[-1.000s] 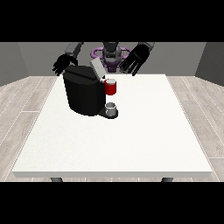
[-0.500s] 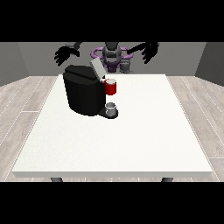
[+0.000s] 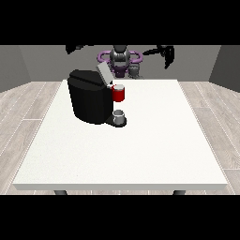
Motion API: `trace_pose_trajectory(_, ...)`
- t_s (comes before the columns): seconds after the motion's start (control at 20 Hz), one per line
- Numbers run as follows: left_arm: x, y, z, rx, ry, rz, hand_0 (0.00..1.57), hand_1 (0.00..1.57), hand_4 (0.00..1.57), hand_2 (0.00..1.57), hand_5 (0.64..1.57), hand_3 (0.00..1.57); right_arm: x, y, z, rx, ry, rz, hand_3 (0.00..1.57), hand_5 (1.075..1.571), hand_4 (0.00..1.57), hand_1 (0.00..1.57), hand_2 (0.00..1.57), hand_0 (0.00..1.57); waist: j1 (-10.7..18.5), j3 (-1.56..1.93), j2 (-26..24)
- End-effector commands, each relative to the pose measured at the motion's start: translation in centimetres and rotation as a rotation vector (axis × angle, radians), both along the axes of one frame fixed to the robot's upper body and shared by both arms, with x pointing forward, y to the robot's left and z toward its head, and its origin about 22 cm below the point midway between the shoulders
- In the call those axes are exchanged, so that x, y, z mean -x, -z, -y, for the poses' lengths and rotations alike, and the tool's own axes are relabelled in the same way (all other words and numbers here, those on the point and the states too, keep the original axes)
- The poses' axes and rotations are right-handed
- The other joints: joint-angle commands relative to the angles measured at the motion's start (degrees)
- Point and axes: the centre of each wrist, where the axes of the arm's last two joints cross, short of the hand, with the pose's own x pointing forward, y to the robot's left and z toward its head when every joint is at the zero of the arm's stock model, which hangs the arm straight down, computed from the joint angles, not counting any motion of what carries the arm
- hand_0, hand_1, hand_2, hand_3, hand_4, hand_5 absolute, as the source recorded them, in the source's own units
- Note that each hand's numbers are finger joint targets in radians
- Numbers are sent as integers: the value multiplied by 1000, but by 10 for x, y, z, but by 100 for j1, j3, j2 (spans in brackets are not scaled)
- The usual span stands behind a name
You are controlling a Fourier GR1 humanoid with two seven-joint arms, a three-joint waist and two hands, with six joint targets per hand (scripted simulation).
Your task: Insert the coffee pod into the coffee machine and close the lid
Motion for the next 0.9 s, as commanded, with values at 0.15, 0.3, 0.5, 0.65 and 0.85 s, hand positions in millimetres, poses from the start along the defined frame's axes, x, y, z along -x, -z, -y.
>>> trace_pose_trajectory(0.15, 27, 28, 14, 116, -2, -19, 0, 0, 0, 0, 1571, 0, -12, -20, -8, 50, -109, 15, 0, 1571, 0, 0, 0, 0, 427, 3, 24)
trace_pose_trajectory(0.3, 37, 36, 19, 188, 16, -55, 0, 0, 140, 0, 1571, 0, -15, -17, -13, 87, -97, 27, 0, 1571, 137, 0, 0, 0, 697, 4, -38)
trace_pose_trajectory(0.5, 30, 3, 12, 160, 49, -16, 0, 0, 0, 0, 1571, 0, -25, -18, -10, 75, -120, 35, 0, 1571, 161, 0, 0, 0, 832, 6, 157)
trace_pose_trajectory(0.65, 37, -2, -1, 160, 28, 48, 0, 0, 222, 0, 1571, 0, -32, -22, -34, 91, -155, 54, 0, 1571, 123, 0, 0, 0, 700, 4, 491)
trace_pose_trajectory(0.85, 61, 10, 21, 201, 57, -10, 0, 0, 0, 0, 1571, 0, -45, -21, -6, 61, -92, -15, 0, 1571, 0, 0, 0, 0, 1119, 6, 314)
